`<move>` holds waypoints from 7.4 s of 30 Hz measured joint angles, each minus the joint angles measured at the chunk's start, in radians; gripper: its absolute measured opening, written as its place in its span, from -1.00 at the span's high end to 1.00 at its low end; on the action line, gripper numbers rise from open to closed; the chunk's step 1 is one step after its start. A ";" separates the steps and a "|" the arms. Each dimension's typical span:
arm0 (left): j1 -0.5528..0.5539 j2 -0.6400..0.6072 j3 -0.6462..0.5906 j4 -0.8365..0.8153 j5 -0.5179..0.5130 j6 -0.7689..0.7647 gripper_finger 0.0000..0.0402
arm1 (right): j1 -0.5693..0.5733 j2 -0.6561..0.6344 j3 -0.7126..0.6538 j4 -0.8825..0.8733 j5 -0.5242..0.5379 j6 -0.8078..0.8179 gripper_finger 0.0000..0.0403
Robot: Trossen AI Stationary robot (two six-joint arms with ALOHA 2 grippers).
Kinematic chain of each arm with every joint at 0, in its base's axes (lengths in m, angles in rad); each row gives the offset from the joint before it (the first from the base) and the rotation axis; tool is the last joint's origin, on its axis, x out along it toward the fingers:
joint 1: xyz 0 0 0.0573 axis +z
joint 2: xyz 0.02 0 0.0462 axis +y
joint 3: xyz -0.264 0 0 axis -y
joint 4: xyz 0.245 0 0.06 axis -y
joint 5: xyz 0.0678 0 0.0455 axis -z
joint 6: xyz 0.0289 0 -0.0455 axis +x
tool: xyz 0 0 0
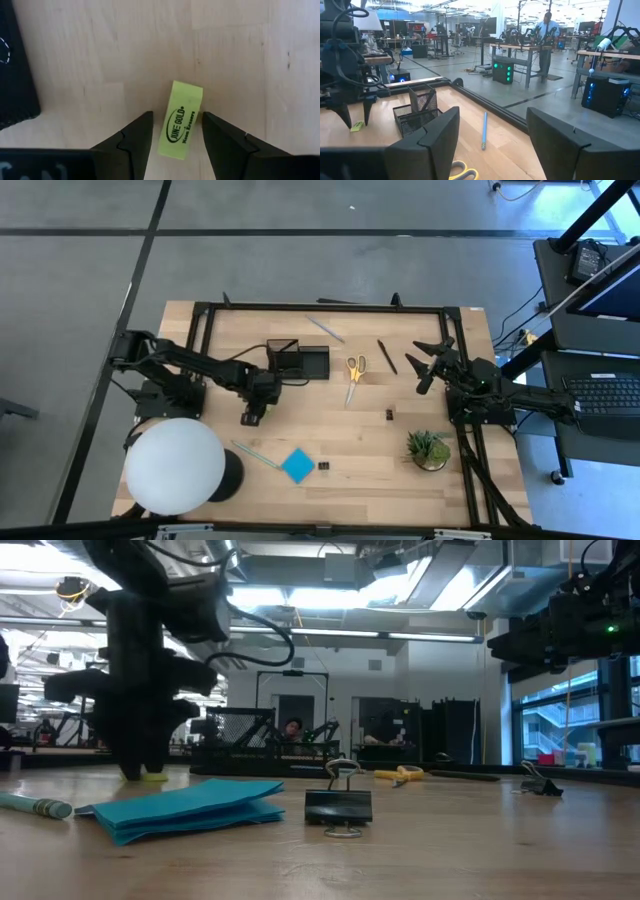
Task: Pick and place office supplies into organizer
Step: Put the green eraser into the black desk organizer, then put the green pencil into the black desk organizer
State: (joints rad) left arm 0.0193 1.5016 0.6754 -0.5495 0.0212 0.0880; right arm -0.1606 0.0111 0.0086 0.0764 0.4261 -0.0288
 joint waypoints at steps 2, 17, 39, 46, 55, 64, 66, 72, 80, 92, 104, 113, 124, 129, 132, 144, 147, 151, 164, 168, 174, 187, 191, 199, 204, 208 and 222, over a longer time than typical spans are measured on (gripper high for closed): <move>0.000 0.018 0.001 -0.005 -0.001 0.000 0.18 | 0.000 0.000 0.000 0.000 0.000 0.000 -0.15; -0.001 0.010 -0.004 0.004 -0.019 0.003 0.30 | 0.000 0.000 0.000 0.000 0.000 -0.007 -0.15; 0.000 0.012 0.011 -0.003 -0.011 0.002 0.51 | 0.000 0.000 0.000 0.000 0.000 -0.029 -0.15; 0.000 0.015 0.103 -0.062 -0.011 0.005 0.52 | 0.000 0.000 0.000 0.000 0.000 -0.029 -0.15; 0.005 0.015 0.221 -0.133 -0.105 0.063 0.52 | 0.000 0.000 0.000 0.000 0.000 -0.030 -0.15; 0.037 0.013 0.274 -0.064 -0.393 0.160 0.52 | 0.000 0.000 0.000 0.000 0.000 -0.031 -0.15; 0.060 0.013 0.274 -0.049 -0.405 0.157 0.52 | 0.000 0.000 0.000 0.000 0.000 -0.031 -0.15; 0.119 0.012 0.264 -0.042 -0.392 0.135 0.52 | 0.000 0.000 0.000 0.000 0.000 -0.032 -0.15; 0.166 0.012 0.214 0.009 -0.387 0.133 0.52 | 0.000 0.000 0.000 0.000 0.000 -0.032 -0.15; 0.181 0.068 0.213 0.062 -0.322 0.142 0.52 | 0.000 0.000 0.000 0.000 0.000 -0.032 -0.15; 0.182 0.087 0.213 0.077 -0.354 0.143 0.52 | 0.000 0.000 0.000 0.000 0.000 -0.033 -0.15; 0.178 0.087 0.213 0.076 -0.374 0.196 0.43 | 0.000 0.000 0.000 0.000 0.000 -0.033 -0.15; 0.152 0.076 0.255 0.073 -0.387 0.204 0.27 | 0.000 0.000 0.000 0.000 0.000 -0.033 -0.15; 0.116 0.040 0.295 0.075 -0.304 0.196 0.26 | 0.000 0.000 0.000 0.000 0.000 -0.032 -0.15; 0.106 0.015 0.304 0.081 -0.141 0.187 0.26 | 0.000 0.000 0.000 0.000 0.000 -0.032 -0.15; -0.023 0.004 0.304 0.100 0.296 0.163 0.40 | 0.000 0.000 0.000 0.002 0.000 -0.014 -0.15; -0.069 0.010 0.304 0.102 0.298 0.134 0.40 | 0.000 0.000 0.000 0.003 0.000 0.000 -0.15; -0.120 0.033 0.304 0.113 0.291 0.133 0.38 | 0.000 0.000 0.000 0.015 0.000 0.001 -0.15; -0.280 0.170 0.303 0.183 0.231 0.172 0.45 | 0.000 0.000 0.000 0.025 0.000 0.054 -0.15; -0.317 0.227 0.303 0.187 0.230 0.130 0.47 | 0.000 0.000 0.000 0.026 -0.001 0.059 -0.15; -0.365 0.251 0.303 0.174 0.131 0.019 0.44 | 0.000 0.000 0.000 0.025 -0.001 0.081 -0.15; -0.503 0.227 0.304 0.157 -0.008 -0.077 0.22 | 0.000 0.000 0.000 0.020 -0.001 0.103 -0.15; -0.533 0.227 0.304 0.157 -0.029 -0.162 0.22 | 0.000 0.000 0.000 0.018 -0.001 0.106 -0.15; -0.556 0.252 0.329 0.149 -0.031 -0.242 0.25 | 0.000 0.000 0.000 0.017 -0.001 0.112 -0.15; -0.555 0.289 0.338 0.129 -0.031 -0.231 0.25 | 0.000 0.000 0.000 0.015 -0.001 0.130 -0.15; -0.554 0.310 0.339 0.131 -0.029 -0.249 0.25 | 0.000 0.000 0.000 0.011 -0.001 0.130 -0.15; -0.556 0.328 0.343 0.086 -0.089 -0.246 0.42 | 0.000 0.000 0.000 0.008 -0.001 0.132 -0.15</move>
State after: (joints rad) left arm -0.5365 1.8300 1.0180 -0.4637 -0.0677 -0.1583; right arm -0.1606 0.0112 0.0088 0.0849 0.4252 0.1028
